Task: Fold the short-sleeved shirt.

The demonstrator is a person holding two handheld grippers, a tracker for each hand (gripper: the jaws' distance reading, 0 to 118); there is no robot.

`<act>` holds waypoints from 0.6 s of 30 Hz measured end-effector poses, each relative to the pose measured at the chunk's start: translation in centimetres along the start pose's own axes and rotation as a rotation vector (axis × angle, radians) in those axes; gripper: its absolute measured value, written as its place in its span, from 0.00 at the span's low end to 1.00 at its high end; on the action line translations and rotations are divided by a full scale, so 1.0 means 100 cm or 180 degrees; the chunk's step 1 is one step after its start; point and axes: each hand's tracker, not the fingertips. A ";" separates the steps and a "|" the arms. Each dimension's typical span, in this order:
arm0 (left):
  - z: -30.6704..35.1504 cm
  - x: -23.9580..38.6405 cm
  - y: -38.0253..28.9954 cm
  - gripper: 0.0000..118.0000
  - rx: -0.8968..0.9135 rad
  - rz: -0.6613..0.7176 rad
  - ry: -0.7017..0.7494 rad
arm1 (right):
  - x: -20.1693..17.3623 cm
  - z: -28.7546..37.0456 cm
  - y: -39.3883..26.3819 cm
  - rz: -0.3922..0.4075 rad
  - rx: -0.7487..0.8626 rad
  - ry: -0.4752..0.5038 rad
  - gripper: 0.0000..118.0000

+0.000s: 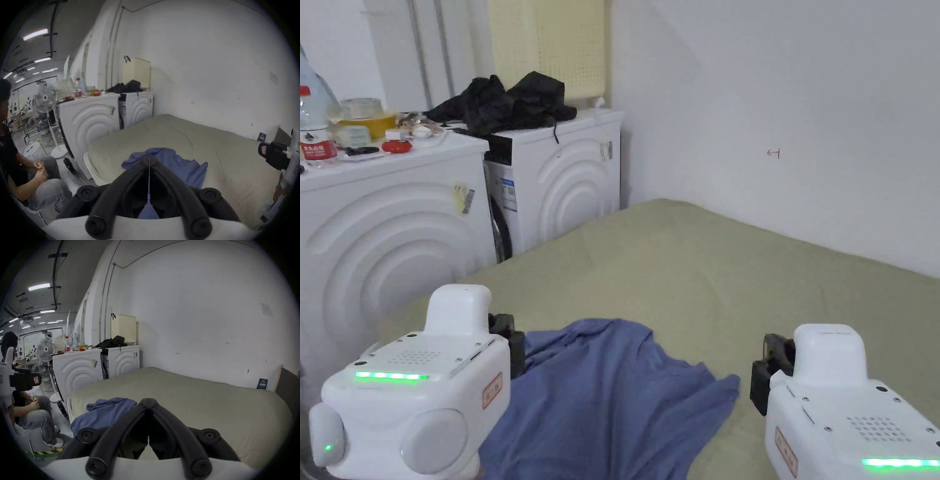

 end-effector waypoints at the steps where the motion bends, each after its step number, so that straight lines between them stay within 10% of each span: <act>1: -0.016 0.006 -0.003 0.01 -0.0116 -0.0038 -0.0077 | 0.002 -0.001 -0.006 0.0017 -0.0044 -0.0031 0.00; 10: -0.213 0.066 -0.083 0.04 -0.1514 -0.0247 -0.0416 | 0.055 -0.015 -0.089 0.0046 -0.0668 -0.0247 0.00; 12: -0.243 0.070 -0.095 0.33 -0.1869 -0.0140 -0.0544 | 0.068 -0.017 -0.103 0.0038 -0.0780 -0.0222 0.00; 14: -0.261 0.072 -0.100 0.97 -0.1880 -0.0153 -0.0487 | 0.077 -0.019 -0.114 0.0036 -0.0912 -0.0296 0.00; 18: -0.278 0.085 -0.112 1.00 -0.2215 -0.0146 -0.0626 | 0.087 -0.022 -0.129 -0.0185 -0.1061 -0.0282 0.00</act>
